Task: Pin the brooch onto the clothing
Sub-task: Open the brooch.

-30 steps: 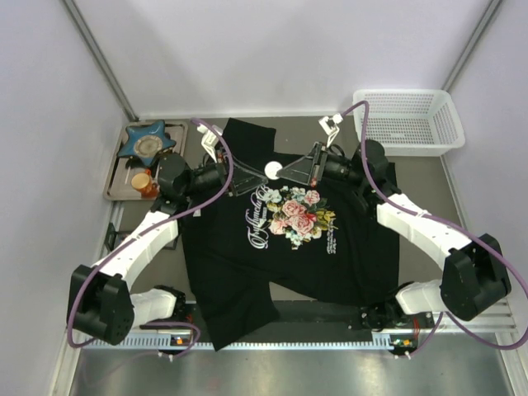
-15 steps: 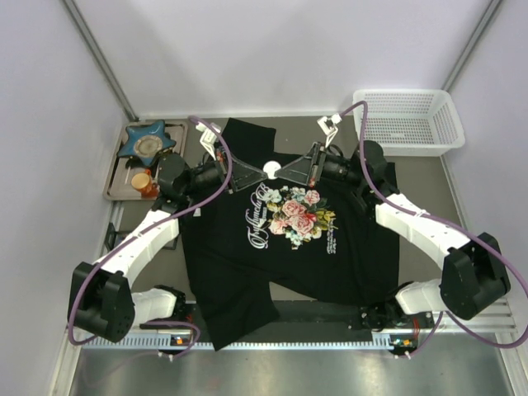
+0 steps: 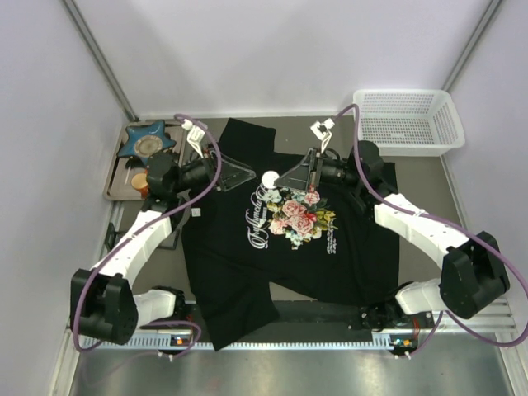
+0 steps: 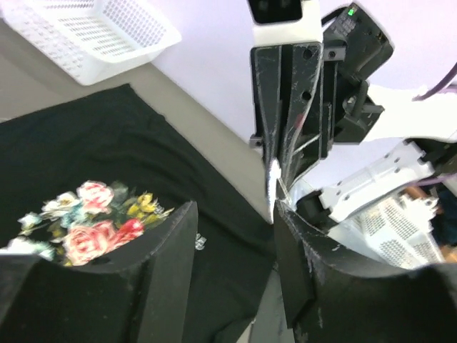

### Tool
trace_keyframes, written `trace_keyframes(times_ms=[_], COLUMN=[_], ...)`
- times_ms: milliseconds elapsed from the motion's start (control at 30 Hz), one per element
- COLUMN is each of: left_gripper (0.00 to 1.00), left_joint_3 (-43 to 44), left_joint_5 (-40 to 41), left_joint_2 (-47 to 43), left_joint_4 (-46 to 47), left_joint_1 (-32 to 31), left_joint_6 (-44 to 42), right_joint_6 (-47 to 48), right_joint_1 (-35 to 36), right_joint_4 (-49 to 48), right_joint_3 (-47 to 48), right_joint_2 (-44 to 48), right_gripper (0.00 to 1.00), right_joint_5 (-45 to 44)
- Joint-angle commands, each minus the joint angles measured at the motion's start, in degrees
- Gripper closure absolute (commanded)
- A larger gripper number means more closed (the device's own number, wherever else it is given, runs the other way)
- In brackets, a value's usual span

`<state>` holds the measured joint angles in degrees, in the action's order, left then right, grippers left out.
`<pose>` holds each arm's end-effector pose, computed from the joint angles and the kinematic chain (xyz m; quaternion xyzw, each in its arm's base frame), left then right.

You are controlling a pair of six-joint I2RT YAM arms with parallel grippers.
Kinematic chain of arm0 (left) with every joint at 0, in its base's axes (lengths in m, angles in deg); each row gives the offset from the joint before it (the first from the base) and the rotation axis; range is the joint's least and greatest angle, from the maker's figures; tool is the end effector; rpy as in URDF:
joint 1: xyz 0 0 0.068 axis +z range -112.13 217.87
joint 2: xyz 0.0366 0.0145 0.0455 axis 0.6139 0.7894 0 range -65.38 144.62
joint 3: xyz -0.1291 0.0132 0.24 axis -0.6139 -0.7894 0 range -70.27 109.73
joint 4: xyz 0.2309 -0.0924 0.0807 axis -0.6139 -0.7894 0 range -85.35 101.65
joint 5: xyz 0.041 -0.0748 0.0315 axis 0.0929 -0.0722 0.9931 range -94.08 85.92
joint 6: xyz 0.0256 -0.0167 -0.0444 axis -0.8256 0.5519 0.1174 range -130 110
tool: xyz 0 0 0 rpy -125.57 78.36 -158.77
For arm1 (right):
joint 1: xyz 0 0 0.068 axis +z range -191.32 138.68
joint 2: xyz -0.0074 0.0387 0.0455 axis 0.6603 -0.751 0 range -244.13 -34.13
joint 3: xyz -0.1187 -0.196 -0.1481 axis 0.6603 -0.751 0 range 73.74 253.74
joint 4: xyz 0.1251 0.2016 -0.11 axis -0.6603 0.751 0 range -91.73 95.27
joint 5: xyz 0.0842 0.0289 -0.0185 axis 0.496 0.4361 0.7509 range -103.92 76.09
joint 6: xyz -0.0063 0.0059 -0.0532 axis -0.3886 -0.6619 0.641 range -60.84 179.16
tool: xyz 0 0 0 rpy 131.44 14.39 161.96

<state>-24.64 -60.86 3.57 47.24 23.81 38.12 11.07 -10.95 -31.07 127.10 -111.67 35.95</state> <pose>0.2501 -0.0933 0.3379 0.1923 0.6362 -0.6092 0.4326 0.2517 0.1791 0.3344 -0.2133 0.6523 0.6437 0.3387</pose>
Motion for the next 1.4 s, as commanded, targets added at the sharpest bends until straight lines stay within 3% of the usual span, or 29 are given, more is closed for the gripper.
trace_keyframes(times_ms=[0,33,67,100,133,233,400,500,533,633,800,1000,1200,1367], left_gripper=[0.46,0.45,0.45,0.45,0.45,0.46,0.49,0.53,0.53,0.55,0.56,0.52,0.54,0.60], left_joint_3=[2.17,3.06,3.85,5.42,5.96,9.12,11.59,11.94,12.46,14.31,10.64,3.96,4.82,4.47], left_joint_5=[-8.59,-9.05,-9.84,-11.15,-13.17,-13.97,-14.51,-12.49,-11.79,-7.75,-2.83,-0.01,-1.59,-2.73], left_joint_2=[-4.77,-5.57,-6.36,-7.94,-8.56,-9.71,-8.74,-9.79,-9.97,-10.32,-14.89,-21.48,-20.70,-21.31], left_joint_4=[-5.41,-10.06,-20.02,-23.95,-28.43,-42.96,-51.13,-56.94,-62.43,-68.10,-67.15,-57.94,-63.45,-63.80], left_joint_1=[2.64,2.64,2.64,2.47,2.29,1.85,-1.39,-5.08,-5.97,-8.87,-10.80,-12.56,-15.02,-16.87], left_joint_6=[-11.61,-21.04,-26.18,-31.45,-42.73,-59.04,-67.52,-78.59,-86.62,-99.66,-110.24,-114.20,-125.80,-127.39], right_joint_6=[4.68,4.77,4.85,4.68,4.68,4.85,5.47,5.12,5.03,3.72,-0.77,-3.14,-7.19,-7.10], right_joint_1=[0.74,0.74,0.74,0.74,0.74,0.74,1.09,1.44,1.53,1.71,1.80,1.97,4.34,5.49], right_joint_4=[1.30,1.74,2.18,2.88,3.41,4.20,6.05,7.36,7.98,9.39,12.71,15.02,10.97,12.12], right_joint_3=[1.39,1.39,1.74,1.92,2.18,2.27,2.88,3.59,3.76,4.47,5.26,6.31,6.31,6.58], right_joint_2=[1.42,1.25,0.99,0.29,0.11,-0.51,-0.95,-1.91,-2.09,-3.23,-6.48,-8.59,-9.30,-9.83], right_gripper=[1.00,1.00,1.00,1.00,1.00,1.00,1.00,1.00,1.00,1.00,1.00,1.00,1.00,1.00], right_joint_5=[5.49,6.37,7.25,9.26,10.24,12.53,13.24,14.20,14.47,17.10,24.64,28.79,30.37,31.17])
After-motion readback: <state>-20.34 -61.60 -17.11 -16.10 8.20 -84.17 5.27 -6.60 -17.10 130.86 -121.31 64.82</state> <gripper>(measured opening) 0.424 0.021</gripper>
